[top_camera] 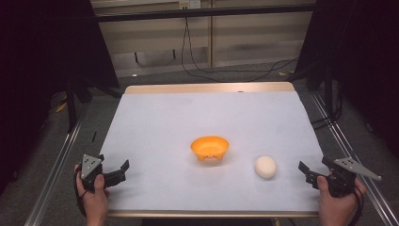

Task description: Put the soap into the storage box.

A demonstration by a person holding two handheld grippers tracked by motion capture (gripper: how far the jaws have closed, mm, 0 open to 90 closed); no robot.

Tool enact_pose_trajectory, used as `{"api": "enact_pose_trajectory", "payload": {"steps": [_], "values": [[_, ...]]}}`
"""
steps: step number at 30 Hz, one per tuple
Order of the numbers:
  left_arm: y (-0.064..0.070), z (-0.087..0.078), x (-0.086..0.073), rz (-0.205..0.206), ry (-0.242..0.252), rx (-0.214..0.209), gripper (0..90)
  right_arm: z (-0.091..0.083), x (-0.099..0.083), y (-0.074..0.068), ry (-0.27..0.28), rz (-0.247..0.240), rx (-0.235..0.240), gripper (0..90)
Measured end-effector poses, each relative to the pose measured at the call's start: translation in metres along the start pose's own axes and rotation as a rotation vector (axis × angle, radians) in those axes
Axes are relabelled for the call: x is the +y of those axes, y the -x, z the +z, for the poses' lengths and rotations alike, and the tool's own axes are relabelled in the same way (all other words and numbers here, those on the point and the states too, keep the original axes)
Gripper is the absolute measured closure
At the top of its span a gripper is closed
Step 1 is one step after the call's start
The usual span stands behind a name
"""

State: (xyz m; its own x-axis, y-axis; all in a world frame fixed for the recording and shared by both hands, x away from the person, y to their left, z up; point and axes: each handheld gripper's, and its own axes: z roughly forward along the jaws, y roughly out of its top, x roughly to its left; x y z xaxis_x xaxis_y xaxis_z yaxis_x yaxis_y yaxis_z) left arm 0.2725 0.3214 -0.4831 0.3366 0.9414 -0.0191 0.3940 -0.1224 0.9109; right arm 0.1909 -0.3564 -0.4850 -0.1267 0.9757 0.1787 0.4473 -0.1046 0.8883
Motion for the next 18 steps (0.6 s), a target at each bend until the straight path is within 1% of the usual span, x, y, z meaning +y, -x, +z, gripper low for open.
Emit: {"api": "enact_pose_trajectory", "payload": {"steps": [3,5,6,7,8,9,10,11,12,13,14,15,16,17,18], "values": [[0.0,0.0,0.0,-0.001,-0.001,-0.003,1.1,-0.001,0.0,0.0,0.013,0.001,-0.007,7.7],[-0.001,0.0,0.0,-0.005,0.001,-0.007,1.6,-0.001,0.0,0.002,0.012,0.017,0.005,10.4],[-0.002,-0.001,0.0,-0.017,0.011,-0.016,1.6,-0.001,0.001,0.004,0.005,0.027,0.014,11.4],[-0.002,-0.001,0.0,-0.017,0.011,-0.016,1.6,-0.001,0.002,0.003,-0.001,0.03,0.023,12.3],[-0.003,-0.002,-0.001,-0.029,0.018,-0.016,1.5,-0.001,0.003,0.003,-0.009,0.02,0.028,13.3],[-0.003,-0.002,-0.001,-0.031,0.017,-0.012,1.4,-0.001,0.003,0.002,-0.023,0.007,0.027,13.8],[-0.002,-0.001,-0.001,-0.024,0.012,-0.006,1.3,-0.001,0.003,0.0,-0.041,-0.023,0.019,14.1],[-0.002,-0.001,0.0,-0.016,0.008,-0.002,1.3,0.0,0.004,-0.002,-0.053,-0.042,0.003,14.4],[-0.002,-0.001,0.0,-0.016,0.008,-0.002,1.3,0.0,0.005,-0.005,-0.07,-0.066,-0.004,14.8],[-0.001,0.001,0.0,-0.015,-0.006,0.0,1.3,0.0,0.006,-0.007,-0.095,-0.079,-0.003,15.8],[-0.002,0.002,0.001,-0.029,-0.019,-0.001,1.2,0.001,0.007,-0.008,-0.116,-0.09,0.018,17.2],[-0.004,0.003,0.001,-0.042,-0.033,-0.003,1.1,0.0,0.009,-0.01,-0.126,-0.1,0.048,20.2],[-0.005,0.003,0.001,-0.059,-0.036,-0.006,1.2,0.0,0.011,-0.011,-0.138,-0.11,0.064,20.7],[-0.005,0.003,0.001,-0.063,-0.036,-0.003,1.1,0.001,0.014,-0.013,-0.161,-0.113,0.058,20.4],[-0.005,0.003,0.001,-0.058,-0.035,-0.002,1.1,0.003,0.016,-0.014,-0.183,-0.124,0.052,19.6]]}}
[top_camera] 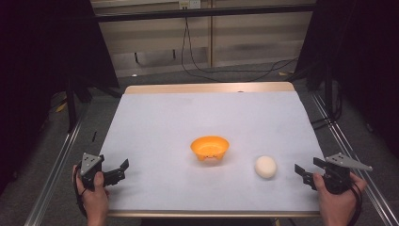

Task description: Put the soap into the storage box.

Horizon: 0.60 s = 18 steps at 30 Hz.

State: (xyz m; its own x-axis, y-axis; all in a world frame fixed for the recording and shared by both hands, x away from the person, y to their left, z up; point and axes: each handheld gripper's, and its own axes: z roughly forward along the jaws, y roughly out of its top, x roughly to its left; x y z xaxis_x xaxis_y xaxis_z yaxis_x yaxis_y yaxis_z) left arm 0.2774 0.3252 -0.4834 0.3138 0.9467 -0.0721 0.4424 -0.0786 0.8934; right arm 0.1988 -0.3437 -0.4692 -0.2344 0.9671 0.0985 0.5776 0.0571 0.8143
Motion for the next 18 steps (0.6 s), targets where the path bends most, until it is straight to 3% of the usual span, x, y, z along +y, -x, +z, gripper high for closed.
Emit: {"api": "enact_pose_trajectory", "payload": {"steps": [3,7,9,18], "values": [[0.004,-0.001,-0.001,0.029,0.017,0.021,1.1,0.004,0.007,-0.003,-0.057,-0.013,0.028,17.4],[0.007,-0.003,-0.002,0.067,0.037,0.004,0.2,0.01,0.015,-0.008,-0.11,-0.04,0.043,15.9],[0.006,-0.001,-0.001,0.063,0.014,-0.019,0.1,0.012,0.019,-0.01,-0.133,-0.047,0.053,15.9],[0.008,0.001,0.0,0.076,-0.016,0.012,1.1,0.015,0.036,-0.016,-0.21,-0.084,0.08,15.7]]}}
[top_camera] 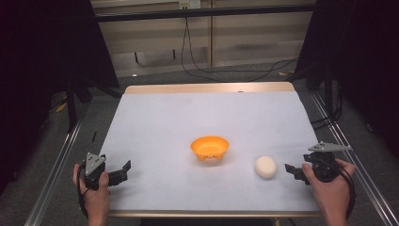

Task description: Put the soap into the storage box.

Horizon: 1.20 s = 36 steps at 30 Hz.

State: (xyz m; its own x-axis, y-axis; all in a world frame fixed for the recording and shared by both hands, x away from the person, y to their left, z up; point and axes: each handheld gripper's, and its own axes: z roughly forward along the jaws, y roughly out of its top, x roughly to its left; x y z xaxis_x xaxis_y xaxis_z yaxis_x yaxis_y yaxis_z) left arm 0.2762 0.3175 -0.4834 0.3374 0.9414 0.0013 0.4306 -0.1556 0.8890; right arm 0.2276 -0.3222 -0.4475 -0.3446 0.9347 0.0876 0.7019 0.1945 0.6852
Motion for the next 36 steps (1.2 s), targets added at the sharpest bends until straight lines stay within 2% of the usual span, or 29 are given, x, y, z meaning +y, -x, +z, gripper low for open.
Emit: {"api": "enact_pose_trajectory", "payload": {"steps": [11,12,16,20,28,36], "values": [[0.002,0.001,0.0,0.016,-0.014,0.001,1.5,0.004,0.006,-0.006,-0.077,-0.015,0.045,10.8],[0.002,0.001,0.0,0.016,-0.014,0.001,1.5,0.006,0.008,-0.009,-0.092,-0.019,0.04,10.1],[0.002,0.002,0.001,0.012,-0.016,0.0,1.6,0.011,0.012,-0.015,-0.095,-0.015,0.068,3.6],[0.002,0.001,0.0,0.021,-0.012,-0.003,1.9,0.014,0.017,-0.024,-0.108,-0.013,0.089,1.6],[0.002,0.002,0.001,0.021,-0.021,-0.005,1.9,0.021,0.022,-0.035,-0.126,-0.006,0.112,1.3],[0.002,0.003,0.001,0.024,-0.026,-0.009,2.0,0.033,0.029,-0.05,-0.168,-0.039,0.131,5.6]]}}
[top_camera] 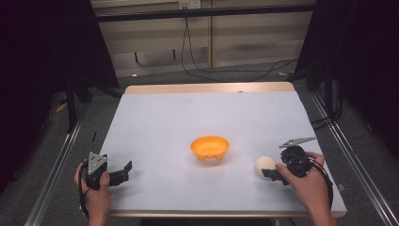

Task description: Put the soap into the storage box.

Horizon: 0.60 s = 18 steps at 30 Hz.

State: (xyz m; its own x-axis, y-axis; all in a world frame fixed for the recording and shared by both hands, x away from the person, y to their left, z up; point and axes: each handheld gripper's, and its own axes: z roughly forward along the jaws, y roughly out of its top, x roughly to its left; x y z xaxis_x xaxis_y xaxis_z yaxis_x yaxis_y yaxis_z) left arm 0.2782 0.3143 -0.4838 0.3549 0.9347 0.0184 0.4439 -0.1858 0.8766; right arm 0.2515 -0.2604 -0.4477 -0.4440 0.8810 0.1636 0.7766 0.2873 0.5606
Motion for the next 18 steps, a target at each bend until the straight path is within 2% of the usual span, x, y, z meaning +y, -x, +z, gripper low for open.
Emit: {"api": "enact_pose_trajectory", "payload": {"steps": [10,14,18], "values": [[0.0,0.0,0.0,0.006,0.0,-0.002,2.2,0.017,0.006,-0.012,-0.047,-0.015,-0.009,12.3],[0.0,0.0,0.0,0.007,0.0,-0.002,2.2,0.026,0.009,-0.016,-0.071,-0.018,-0.035,15.2],[0.0,0.0,0.0,0.009,-0.006,0.0,2.2,0.027,0.009,-0.017,-0.077,-0.013,-0.069,22.9]]}}
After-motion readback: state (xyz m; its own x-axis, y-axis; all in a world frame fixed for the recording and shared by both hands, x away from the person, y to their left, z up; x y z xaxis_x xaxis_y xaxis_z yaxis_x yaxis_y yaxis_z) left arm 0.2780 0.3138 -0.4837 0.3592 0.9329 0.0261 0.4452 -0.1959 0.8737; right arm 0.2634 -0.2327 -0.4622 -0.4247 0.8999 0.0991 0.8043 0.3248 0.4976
